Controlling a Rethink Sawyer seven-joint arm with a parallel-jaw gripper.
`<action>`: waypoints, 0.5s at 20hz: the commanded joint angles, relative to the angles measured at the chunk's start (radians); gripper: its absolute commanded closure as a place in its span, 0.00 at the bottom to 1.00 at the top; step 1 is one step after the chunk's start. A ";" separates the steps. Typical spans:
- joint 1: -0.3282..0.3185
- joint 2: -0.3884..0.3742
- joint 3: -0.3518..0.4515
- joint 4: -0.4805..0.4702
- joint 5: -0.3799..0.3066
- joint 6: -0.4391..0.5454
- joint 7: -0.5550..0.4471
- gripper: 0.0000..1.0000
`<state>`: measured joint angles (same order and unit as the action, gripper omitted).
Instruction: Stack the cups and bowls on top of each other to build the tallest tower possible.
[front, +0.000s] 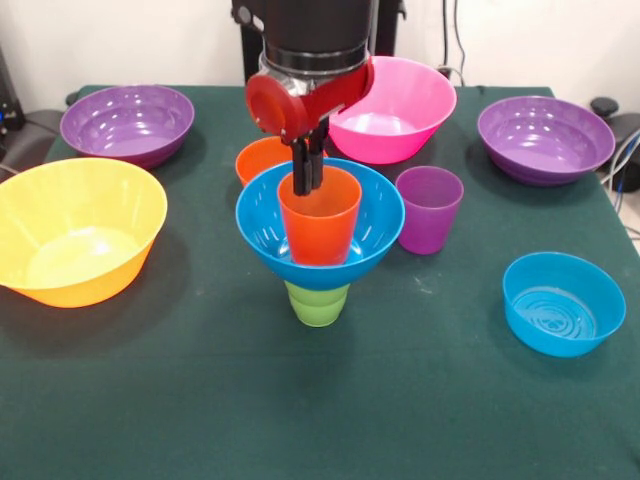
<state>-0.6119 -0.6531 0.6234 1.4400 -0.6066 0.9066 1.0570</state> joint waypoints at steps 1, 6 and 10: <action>-0.003 -0.045 0.028 0.094 0.018 0.111 -0.147 1.00; -0.001 -0.097 0.030 0.107 0.055 0.163 -0.150 1.00; 0.001 -0.113 0.026 0.090 0.066 0.203 -0.162 1.00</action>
<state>-0.6139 -0.7406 0.6260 1.4741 -0.5452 0.9555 1.0570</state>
